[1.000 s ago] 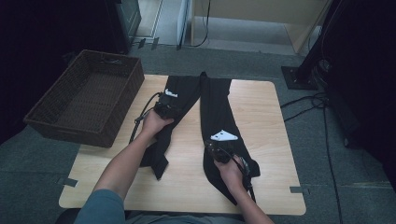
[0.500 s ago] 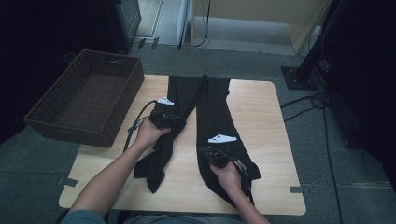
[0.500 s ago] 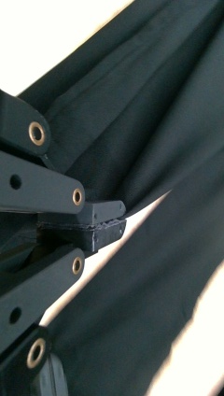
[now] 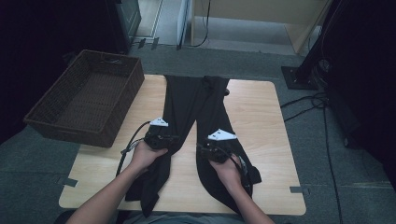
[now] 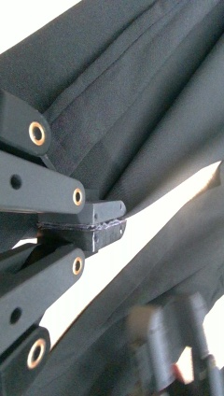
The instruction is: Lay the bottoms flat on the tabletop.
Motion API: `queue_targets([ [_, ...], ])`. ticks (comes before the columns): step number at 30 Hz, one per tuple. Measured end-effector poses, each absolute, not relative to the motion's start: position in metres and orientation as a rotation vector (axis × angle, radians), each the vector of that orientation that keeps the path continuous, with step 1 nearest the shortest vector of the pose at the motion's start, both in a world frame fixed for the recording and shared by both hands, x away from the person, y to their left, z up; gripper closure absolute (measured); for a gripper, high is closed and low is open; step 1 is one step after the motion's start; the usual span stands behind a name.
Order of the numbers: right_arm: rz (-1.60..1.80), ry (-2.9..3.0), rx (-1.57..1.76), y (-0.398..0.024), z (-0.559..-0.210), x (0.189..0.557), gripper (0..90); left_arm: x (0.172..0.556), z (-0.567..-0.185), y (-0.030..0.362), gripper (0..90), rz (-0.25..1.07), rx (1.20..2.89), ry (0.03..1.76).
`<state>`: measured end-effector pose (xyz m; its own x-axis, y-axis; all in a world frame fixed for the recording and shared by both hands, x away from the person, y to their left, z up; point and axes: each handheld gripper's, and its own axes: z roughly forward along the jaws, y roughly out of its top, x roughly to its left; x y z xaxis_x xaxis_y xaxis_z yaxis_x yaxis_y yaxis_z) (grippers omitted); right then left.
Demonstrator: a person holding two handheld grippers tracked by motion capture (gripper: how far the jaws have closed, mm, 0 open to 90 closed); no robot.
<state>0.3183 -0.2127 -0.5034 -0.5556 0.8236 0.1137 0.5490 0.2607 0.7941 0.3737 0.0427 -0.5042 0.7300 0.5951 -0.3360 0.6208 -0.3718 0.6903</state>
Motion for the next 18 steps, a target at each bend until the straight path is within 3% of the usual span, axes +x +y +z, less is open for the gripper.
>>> queue_targets([
  [13, 1.097, 2.098, 1.380, -0.224, -0.507, 0.400, 47.3, 0.356, -0.506, 0.051, 90.0, -0.053, 2.060, 0.898],
  [18, 1.109, 2.059, 1.425, -0.229, -0.506, 0.420, 41.3, 0.338, -0.506, 0.060, 90.0, -0.072, 2.062, 0.910],
])
